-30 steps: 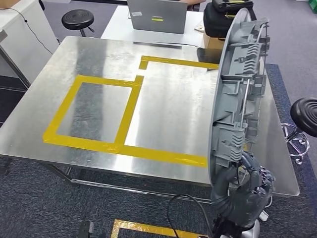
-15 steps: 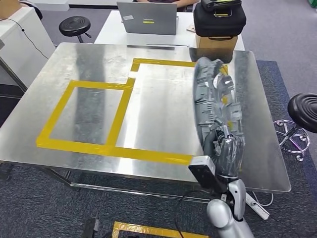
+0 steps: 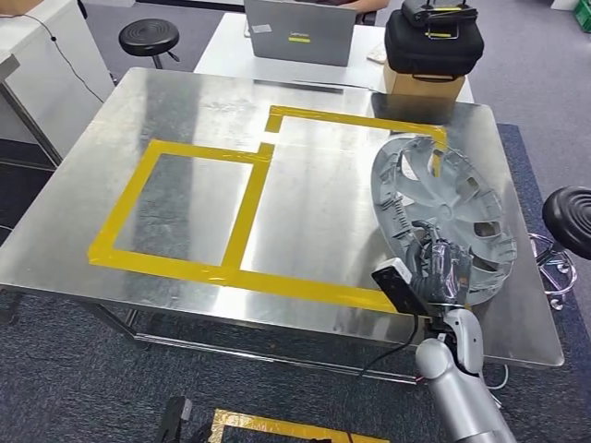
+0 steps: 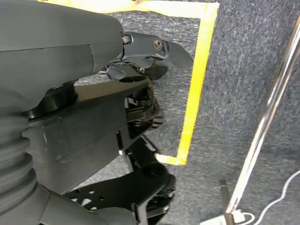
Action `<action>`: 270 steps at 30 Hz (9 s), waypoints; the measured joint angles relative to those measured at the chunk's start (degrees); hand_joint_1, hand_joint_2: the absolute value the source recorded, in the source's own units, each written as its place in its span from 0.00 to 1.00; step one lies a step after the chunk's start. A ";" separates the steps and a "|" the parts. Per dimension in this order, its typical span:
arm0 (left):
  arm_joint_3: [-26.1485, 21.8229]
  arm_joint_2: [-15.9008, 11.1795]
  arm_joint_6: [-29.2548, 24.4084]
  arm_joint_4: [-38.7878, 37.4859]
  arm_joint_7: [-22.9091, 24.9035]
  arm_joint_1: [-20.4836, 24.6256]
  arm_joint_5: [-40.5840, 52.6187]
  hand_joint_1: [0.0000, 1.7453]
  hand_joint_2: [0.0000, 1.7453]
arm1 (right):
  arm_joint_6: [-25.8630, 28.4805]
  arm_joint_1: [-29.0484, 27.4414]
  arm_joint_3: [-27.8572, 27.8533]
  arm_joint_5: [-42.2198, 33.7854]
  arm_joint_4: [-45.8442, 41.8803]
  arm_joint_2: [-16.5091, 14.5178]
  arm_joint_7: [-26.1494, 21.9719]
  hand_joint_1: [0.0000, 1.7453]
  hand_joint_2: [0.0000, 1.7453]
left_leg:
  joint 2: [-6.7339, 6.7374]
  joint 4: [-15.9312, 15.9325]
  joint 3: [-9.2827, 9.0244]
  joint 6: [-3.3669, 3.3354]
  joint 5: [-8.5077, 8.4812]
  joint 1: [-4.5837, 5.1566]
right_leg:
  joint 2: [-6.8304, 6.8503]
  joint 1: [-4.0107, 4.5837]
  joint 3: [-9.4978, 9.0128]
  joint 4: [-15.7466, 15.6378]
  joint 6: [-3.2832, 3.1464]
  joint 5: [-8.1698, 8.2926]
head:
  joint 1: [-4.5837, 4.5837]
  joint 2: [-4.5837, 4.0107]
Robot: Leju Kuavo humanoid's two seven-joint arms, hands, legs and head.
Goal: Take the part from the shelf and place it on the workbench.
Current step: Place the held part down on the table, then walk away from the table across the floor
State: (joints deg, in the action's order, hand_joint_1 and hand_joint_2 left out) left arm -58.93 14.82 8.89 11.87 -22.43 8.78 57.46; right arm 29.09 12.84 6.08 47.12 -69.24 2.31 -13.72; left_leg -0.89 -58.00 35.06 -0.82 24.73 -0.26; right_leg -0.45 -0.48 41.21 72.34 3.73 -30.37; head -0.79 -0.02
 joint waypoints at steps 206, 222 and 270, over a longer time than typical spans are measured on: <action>-6.02 -0.44 2.76 0.00 2.46 -2.34 -19.13 0.00 1.00 | 10.01 -23.97 18.40 -15.38 -46.54 -12.64 -26.23 0.00 0.00 | 0.73 3.32 -8.32 1.26 4.06 0.42 | 0.26 0.64 -3.97 -14.71 -1.58 9.70 | -0.45 0.01; -6.05 -0.46 3.32 0.00 2.45 -2.55 -19.20 0.00 1.00 | 10.02 -23.85 18.45 -15.17 -46.24 -12.60 -25.63 0.00 0.00 | 0.84 1.84 0.21 2.63 -3.09 0.18 | 0.07 0.57 -13.20 -15.66 -2.33 1.69 | -0.54 0.01; -1.94 -0.18 -14.23 0.00 8.72 -2.83 -8.46 0.00 0.00 | -14.56 -11.49 -15.93 -35.64 31.25 -12.99 -25.89 0.00 0.00 | 0.68 2.35 -3.72 0.96 0.81 0.31 | 0.41 0.70 -7.11 -14.71 -1.38 6.06 | -0.06 0.00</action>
State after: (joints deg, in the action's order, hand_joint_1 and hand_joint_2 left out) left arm -60.87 14.64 -5.34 11.87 -13.72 5.96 49.00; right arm 14.54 1.36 -9.85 11.48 -37.99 -10.69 -39.61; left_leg -0.21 -55.66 31.33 0.14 25.54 0.05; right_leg -0.04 0.21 34.10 57.64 2.34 -24.31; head -0.85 -0.02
